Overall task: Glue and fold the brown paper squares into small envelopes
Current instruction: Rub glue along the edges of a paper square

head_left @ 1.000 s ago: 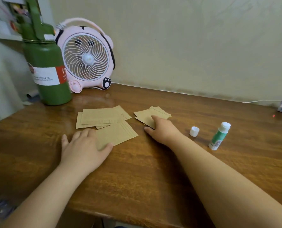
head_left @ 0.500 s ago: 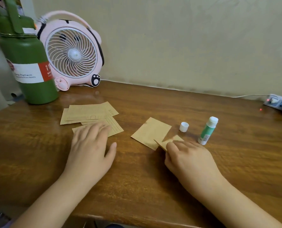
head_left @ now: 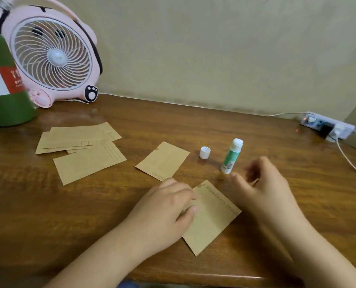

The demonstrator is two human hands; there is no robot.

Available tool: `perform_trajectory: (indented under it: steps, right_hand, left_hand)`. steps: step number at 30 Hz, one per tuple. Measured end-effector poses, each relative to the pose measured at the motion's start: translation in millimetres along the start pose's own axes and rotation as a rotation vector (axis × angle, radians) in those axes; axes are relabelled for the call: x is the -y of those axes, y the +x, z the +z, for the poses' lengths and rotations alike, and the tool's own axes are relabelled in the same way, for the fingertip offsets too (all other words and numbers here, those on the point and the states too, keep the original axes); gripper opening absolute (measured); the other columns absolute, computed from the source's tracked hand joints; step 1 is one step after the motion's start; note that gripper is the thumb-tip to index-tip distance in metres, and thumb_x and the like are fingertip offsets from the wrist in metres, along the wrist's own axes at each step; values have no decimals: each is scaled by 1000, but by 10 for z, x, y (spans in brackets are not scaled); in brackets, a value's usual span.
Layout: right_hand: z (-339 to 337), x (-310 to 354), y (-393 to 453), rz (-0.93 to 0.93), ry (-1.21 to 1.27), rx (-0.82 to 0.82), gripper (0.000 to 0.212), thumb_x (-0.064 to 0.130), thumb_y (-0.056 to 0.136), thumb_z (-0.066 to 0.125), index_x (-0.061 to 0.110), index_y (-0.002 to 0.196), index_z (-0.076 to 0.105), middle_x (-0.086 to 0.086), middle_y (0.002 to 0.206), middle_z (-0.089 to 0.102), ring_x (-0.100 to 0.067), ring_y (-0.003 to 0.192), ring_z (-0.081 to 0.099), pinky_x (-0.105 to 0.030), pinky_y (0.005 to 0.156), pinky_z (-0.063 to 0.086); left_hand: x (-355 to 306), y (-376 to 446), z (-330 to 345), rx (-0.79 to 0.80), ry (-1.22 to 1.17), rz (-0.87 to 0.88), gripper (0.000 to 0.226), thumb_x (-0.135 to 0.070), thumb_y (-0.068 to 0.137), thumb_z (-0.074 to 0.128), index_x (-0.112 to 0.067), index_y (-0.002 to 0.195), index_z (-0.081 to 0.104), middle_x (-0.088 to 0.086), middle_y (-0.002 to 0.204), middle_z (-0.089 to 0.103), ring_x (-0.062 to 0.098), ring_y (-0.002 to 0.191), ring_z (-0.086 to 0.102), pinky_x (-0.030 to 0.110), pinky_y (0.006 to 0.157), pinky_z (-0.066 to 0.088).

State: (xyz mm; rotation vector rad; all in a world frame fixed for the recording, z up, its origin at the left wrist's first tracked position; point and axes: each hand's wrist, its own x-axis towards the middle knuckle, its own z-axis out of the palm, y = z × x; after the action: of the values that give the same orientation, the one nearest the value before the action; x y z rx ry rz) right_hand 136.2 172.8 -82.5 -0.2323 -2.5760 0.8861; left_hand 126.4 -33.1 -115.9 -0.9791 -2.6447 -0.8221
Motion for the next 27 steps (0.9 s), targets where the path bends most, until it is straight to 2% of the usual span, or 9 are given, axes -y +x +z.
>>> perform_trajectory:
  steps: [3,5,8,11,15,18,21,24,27]
  right_hand:
    - [147,-197,436,186,-9,63,65,40,77,72,19,130,40,1,126,52,-13,107,54,-29,85,48]
    - [265,-234,590,209,76,118,76,39,78,72,19,139,32,2,132,50,-15,116,52,-30,90,45]
    - [404,-254,636,148,91,158,42,38,85,65,23,119,46,7,107,59,-11,92,58,-22,67,42]
    - [331,-260,564,51,158,99,18,39,89,58,27,102,53,9,90,61,-10,86,60,-22,67,44]
    - [69,-204,298,-43,208,133,22,44,92,46,36,113,48,10,80,57,-2,65,53,-24,60,43]
    - [-53,-251,56,19,228,305,16,41,94,42,46,108,38,0,74,57,-12,57,47,-31,57,40]
    - [-175,-275,-121,38,296,335,18,48,82,49,48,99,44,-3,66,55,-18,57,44,-36,57,38]
    - [-344,-209,-163,22,343,287,10,33,81,61,39,88,60,3,61,58,-11,52,45,-27,49,38]
    - [-442,-139,-124,1,335,259,6,23,79,66,28,81,70,3,69,67,-4,52,55,-14,45,42]
  left_hand:
    - [-107,112,63,8,51,32,42,-43,97,42,-27,135,49,-19,132,46,0,122,30,19,106,25]
    - [-136,179,102,16,63,44,45,-45,96,42,-26,136,48,-18,135,44,2,125,28,21,109,20]
    - [-77,169,175,47,60,73,55,-52,90,34,-23,134,52,-16,137,43,2,125,24,22,111,15]
    - [-17,99,229,88,86,85,55,-50,85,33,-22,121,64,-14,131,54,3,119,33,21,108,15]
    - [1,71,251,2,93,56,36,-46,81,44,-28,89,74,-19,106,66,0,101,49,26,98,32]
    - [10,73,227,-44,117,38,33,-50,79,45,-29,78,70,-21,97,66,0,93,57,24,98,28]
    - [13,64,226,-35,128,9,33,-54,76,45,-29,80,66,-19,92,63,4,90,59,26,98,26]
    - [15,53,253,-29,151,8,39,-53,78,44,-27,91,69,-17,94,61,8,94,58,30,99,25]
    - [15,40,263,-25,150,19,44,-51,79,43,-23,94,73,-16,96,60,8,95,54,26,96,31]
